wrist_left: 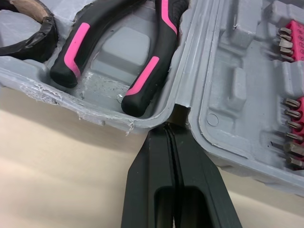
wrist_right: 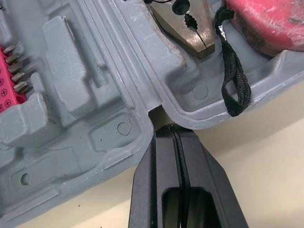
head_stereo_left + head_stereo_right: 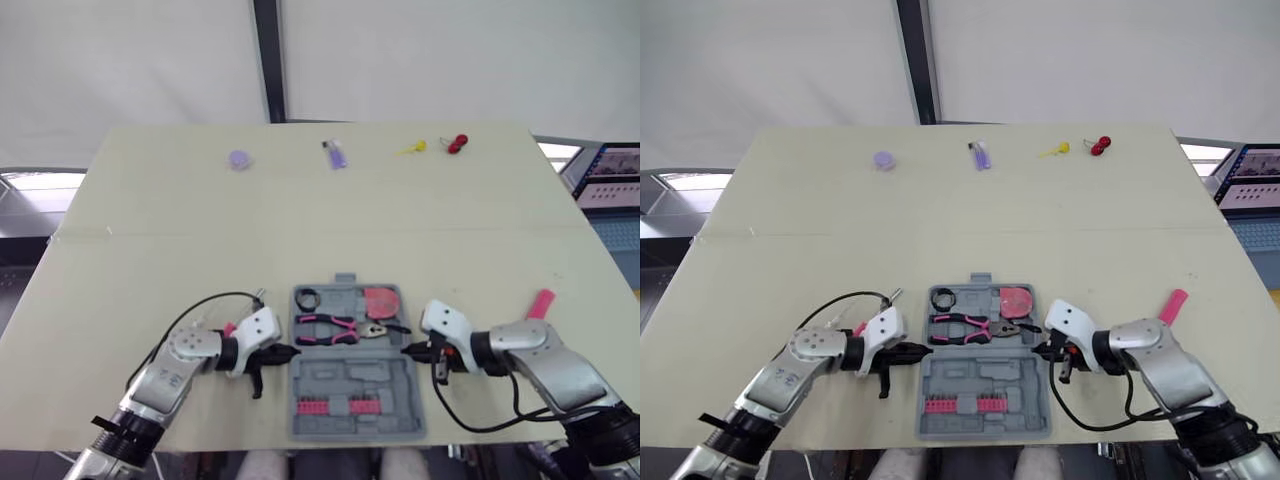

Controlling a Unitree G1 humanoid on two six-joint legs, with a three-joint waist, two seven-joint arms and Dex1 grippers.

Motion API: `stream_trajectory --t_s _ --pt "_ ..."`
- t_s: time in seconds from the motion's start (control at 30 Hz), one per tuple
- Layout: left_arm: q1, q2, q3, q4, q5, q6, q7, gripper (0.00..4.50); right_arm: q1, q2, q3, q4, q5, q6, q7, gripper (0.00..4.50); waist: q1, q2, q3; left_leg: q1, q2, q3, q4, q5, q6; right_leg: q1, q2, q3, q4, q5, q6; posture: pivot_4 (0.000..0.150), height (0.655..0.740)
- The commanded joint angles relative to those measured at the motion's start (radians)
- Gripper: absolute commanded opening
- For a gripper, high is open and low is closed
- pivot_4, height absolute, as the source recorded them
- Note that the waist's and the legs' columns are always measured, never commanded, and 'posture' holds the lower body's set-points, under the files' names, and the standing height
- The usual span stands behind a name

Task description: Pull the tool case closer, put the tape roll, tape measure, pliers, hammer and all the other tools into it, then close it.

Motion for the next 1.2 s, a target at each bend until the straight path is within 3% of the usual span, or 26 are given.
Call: stream_trajectory --t_s 0.03,1.2 --pt "-0.036 -0.020 0.032 0.009 0.026 -0.010 0.075 0.03 -0.021 0.025 0.001 -0.025 0.012 -0.036 0.002 0.00 0.000 0.000 0.000 0.000 0.000 0.000 0.000 0.000 0.000 0.000 0.000 0.000 0.000 0.000 0.000 0.150 0.7400" --pt "-0.004 -0.008 0.026 -0.036 0.025 0.022 0.046 0.03 -0.034 0.032 0.002 0.044 -0.040 -0.095 -0.012 0.00 -0.004 0.000 0.000 -0.001 0.000 0.000 0.000 0.000 0.000 -0.001 0.000 0.000 -0.001 0.000 0.000 0.150 0.7400"
